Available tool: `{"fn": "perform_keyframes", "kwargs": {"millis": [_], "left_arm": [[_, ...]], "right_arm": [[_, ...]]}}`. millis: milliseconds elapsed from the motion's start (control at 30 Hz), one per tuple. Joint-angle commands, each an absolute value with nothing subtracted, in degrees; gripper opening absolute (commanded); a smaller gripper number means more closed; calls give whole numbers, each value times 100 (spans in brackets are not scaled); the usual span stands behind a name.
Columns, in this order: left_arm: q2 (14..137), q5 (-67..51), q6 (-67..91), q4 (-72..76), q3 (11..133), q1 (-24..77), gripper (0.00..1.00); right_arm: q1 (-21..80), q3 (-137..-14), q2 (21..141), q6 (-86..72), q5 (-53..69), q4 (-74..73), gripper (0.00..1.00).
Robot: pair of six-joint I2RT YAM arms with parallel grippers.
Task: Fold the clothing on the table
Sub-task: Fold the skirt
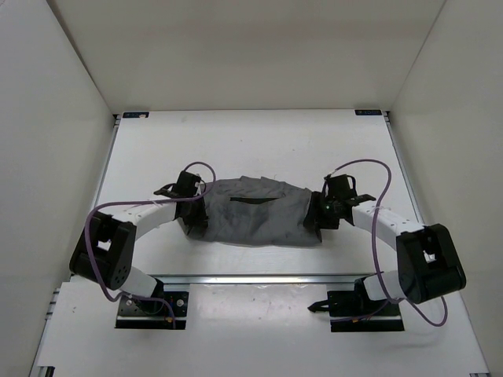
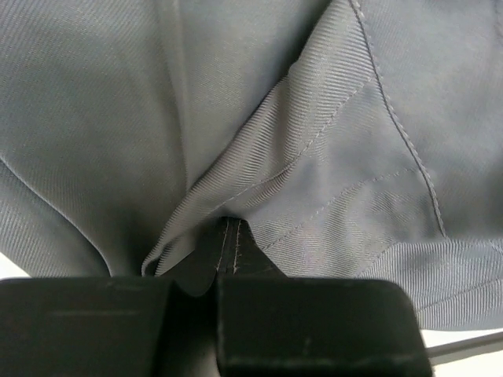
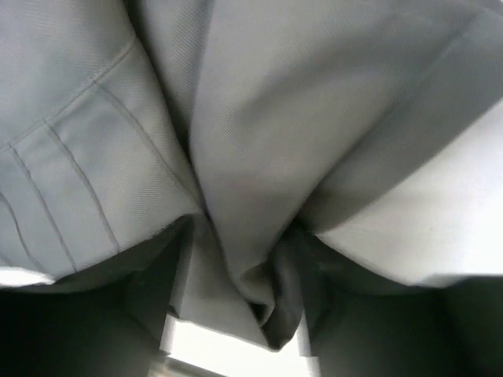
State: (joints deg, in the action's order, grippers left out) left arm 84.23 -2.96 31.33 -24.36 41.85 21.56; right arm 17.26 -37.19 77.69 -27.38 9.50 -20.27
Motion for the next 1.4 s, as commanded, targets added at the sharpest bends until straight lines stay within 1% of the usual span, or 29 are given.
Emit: {"fn": "perform_keyframes", "kwargs": {"millis": [0, 33, 67, 100, 133, 167, 200, 233, 433, 600, 667, 867, 933, 1133, 1367], "left_arm": [[8542, -123, 3120, -2496, 4324, 2083, 0], [8586, -114, 3085, -2461, 4324, 2074, 0], [8657, -158, 3128, -2426, 4342, 2109, 0], [8727, -123, 3138, -2408, 4377, 2144, 0], [8841, -132, 3138, -2400, 4394, 2171, 0], [8894, -132, 3164, -2382, 4447, 2206, 0], [9008, -184, 3181, -2382, 4482, 2293, 0], [9096, -193, 3190, -2347, 4509, 2346, 0], [9562, -632, 3348, -2101, 4640, 2644, 0], [10019, -922, 3463, -2013, 5131, 3076, 0], [10221, -1150, 3603, -1978, 5352, 3286, 0], [10748, -1880, 4155, -1583, 5870, 3507, 0], [10854, -2065, 4332, -1363, 5915, 3551, 0], [11013, -2337, 4842, -775, 5793, 3385, 0], [10916, -2619, 5089, -281, 5309, 3086, 0]], "right_arm": [[1618, -3551, 8103, -2734, 914, -1872, 45], [1521, -3577, 8112, -2742, 966, -1881, 31], [1477, -3629, 8121, -2742, 941, -1863, 26], [1459, -3691, 8173, -2673, 958, -1881, 18], [1442, -3700, 8217, -2646, 941, -1924, 14], [1415, -3839, 8235, -2558, 923, -1960, 6], [1406, -3963, 8244, -2479, 897, -2021, 2], [1380, -4007, 8288, -2461, 870, -2100, 0], [1178, -5017, 8078, -2154, 844, -2486, 0], [984, -6343, 8059, -1811, 1264, -2926, 0], [1107, -6696, 8016, -1644, 1651, -2875, 0], [2100, -7672, 8331, -1863, 2188, -2646, 0], [2582, -7760, 8498, -1925, 2171, -2558, 0], [3303, -7761, 9140, -2144, 2285, -2373, 0], [3761, -7576, 9386, -2496, 2741, -2013, 0]]}}
